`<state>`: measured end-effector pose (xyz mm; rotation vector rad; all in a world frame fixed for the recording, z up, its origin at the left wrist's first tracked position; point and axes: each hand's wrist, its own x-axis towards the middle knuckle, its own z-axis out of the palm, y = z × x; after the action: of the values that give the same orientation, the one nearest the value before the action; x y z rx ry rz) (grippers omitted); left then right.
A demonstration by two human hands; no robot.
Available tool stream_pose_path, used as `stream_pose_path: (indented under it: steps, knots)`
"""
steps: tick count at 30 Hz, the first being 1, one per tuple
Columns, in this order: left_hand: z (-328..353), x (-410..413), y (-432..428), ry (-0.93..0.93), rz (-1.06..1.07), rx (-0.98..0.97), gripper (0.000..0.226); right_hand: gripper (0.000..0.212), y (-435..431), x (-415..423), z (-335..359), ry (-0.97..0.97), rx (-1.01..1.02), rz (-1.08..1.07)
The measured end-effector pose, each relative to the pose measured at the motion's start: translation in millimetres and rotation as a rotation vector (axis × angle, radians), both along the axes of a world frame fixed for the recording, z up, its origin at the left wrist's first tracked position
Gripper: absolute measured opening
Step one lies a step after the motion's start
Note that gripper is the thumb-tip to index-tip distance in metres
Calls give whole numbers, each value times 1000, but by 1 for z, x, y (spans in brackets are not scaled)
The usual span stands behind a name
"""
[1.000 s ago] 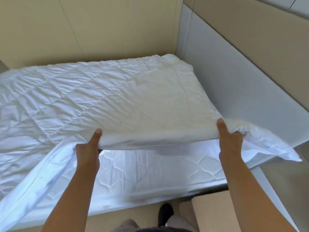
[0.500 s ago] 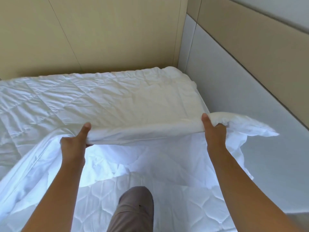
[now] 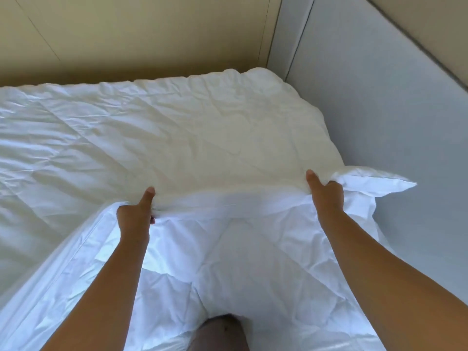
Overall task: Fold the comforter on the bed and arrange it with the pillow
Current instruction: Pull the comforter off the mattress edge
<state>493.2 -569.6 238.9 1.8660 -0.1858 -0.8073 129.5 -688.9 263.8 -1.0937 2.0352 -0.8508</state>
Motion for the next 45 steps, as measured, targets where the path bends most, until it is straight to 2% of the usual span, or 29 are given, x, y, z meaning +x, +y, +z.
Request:
stream_pose_path:
  steps: [7,12,16,20,23,26,29,31,34,36,40,42,45]
  knots:
    - [-84,26,-40,65,-61,233,46,53,-46,26,-62,160,166,37]
    - [-116,9,-32,181,-90,209,47,52,-46,24,-66,268,153,115]
    - [-106,-31,-28,261,-321,178,48,41,-19,11,-48,257,47,186]
    - [-62,-100,-49,255,-639,98,49,29,27,-17,-21,199,13,124]
    - [-27,-153,-76,169,-954,16,48,25,66,-57,-13,229,-1,33]
    - [-4,-200,-107,36,-1191,-5,62,32,109,-102,-3,283,-24,-66]
    - [2,-241,-132,-202,-1348,-24,55,44,154,-147,4,355,30,-112]
    - [-3,-265,-148,-373,-1427,-69,58,54,183,-175,3,371,116,-106]
    - [-14,-289,-174,-657,-1498,-106,78,67,219,-199,-5,317,229,-119]
    - [-23,-296,-195,-791,-1467,-56,93,72,231,-206,-14,266,288,-167]
    - [-44,-298,-226,-892,-1404,95,106,90,235,-205,-36,92,328,-230]
    - [-54,-301,-232,-906,-1392,143,106,80,231,-200,-41,21,297,-250]
    - [-64,-303,-238,-880,-1386,161,104,43,219,-193,-42,45,249,-273]
